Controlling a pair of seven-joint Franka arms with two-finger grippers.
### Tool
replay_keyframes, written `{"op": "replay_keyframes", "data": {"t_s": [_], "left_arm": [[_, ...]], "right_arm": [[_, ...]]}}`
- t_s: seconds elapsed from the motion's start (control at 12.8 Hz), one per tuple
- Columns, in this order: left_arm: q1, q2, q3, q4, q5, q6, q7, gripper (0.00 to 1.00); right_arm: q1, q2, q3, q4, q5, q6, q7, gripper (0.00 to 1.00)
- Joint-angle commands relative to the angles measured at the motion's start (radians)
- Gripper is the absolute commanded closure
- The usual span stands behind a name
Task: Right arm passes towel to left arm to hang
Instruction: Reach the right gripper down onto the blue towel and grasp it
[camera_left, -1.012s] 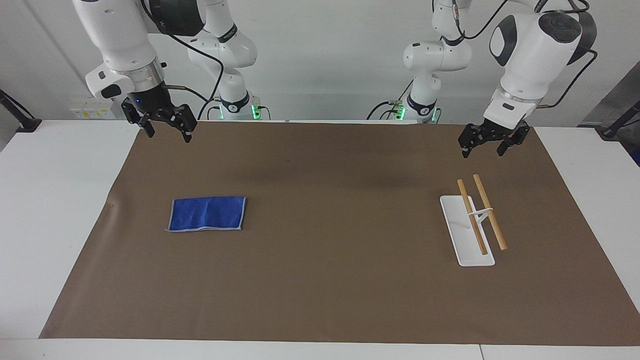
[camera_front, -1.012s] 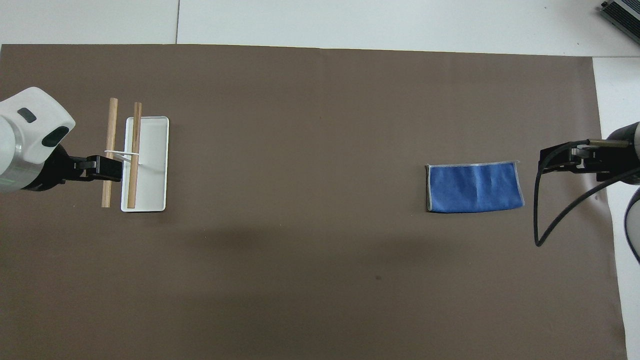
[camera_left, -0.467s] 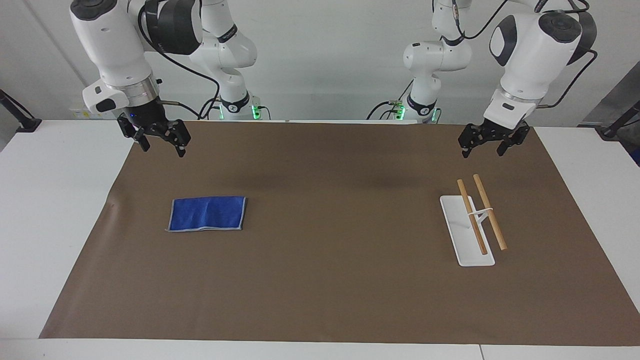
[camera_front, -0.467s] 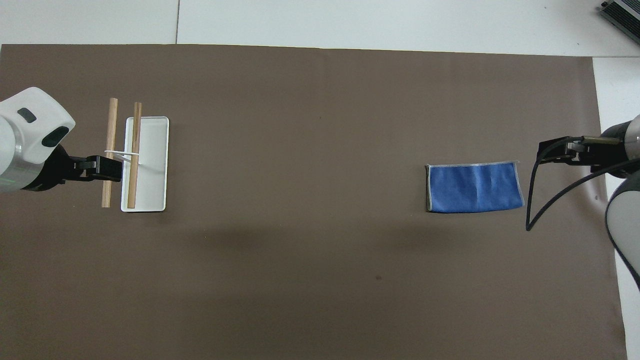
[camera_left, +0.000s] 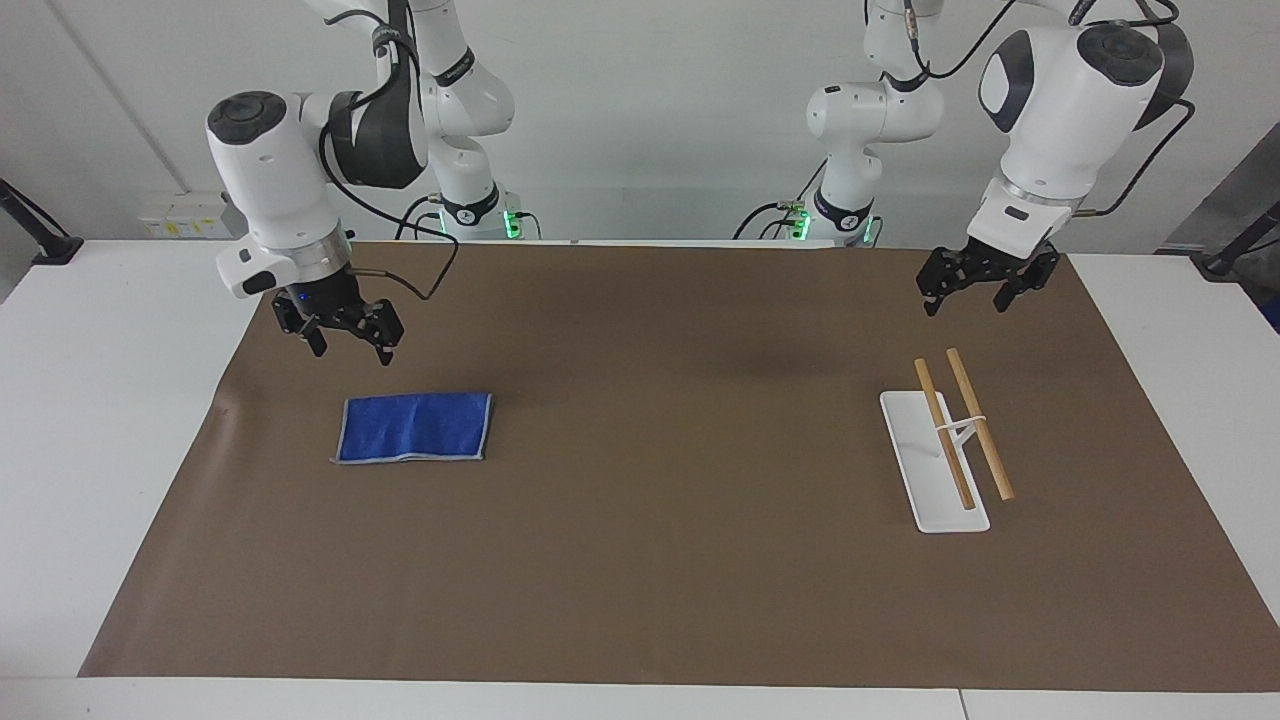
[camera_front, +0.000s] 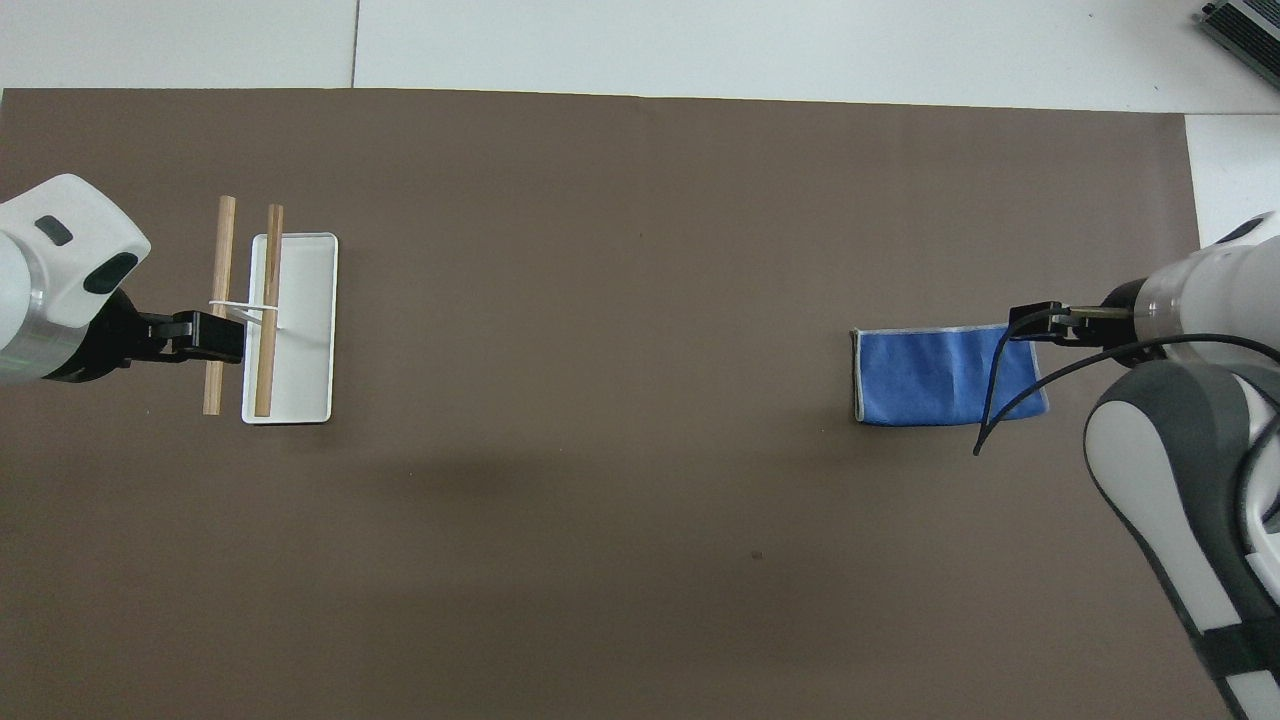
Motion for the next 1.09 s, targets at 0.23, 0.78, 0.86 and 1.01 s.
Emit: {"op": "replay_keyframes", "data": {"t_s": [0.23,0.78,0.86,1.01], "left_arm": [[0.013,-0.023,-0.003,-0.021,-0.015,-0.001,0.01,0.0],[0.013,-0.023,-0.003,-0.021,-0.015,-0.001,0.01,0.0],[0.013,-0.023,-0.003,-0.021,-0.015,-0.001,0.01,0.0],[0.013,-0.023,-0.003,-0.021,-0.015,-0.001,0.01,0.0]], "right_arm": [[-0.018,0.122,0.004,-0.075,0.023,0.234,-0.069,0.0],[0.028,0.285,0.007,-0.09,0.021,0.421,-0.068,0.0],[0.03,0.293,0.008,-0.095,0.021,0.44,-0.069,0.0],[0.03,0.294,0.011,-0.106,0.02,0.442,-0.072,0.0]]}}
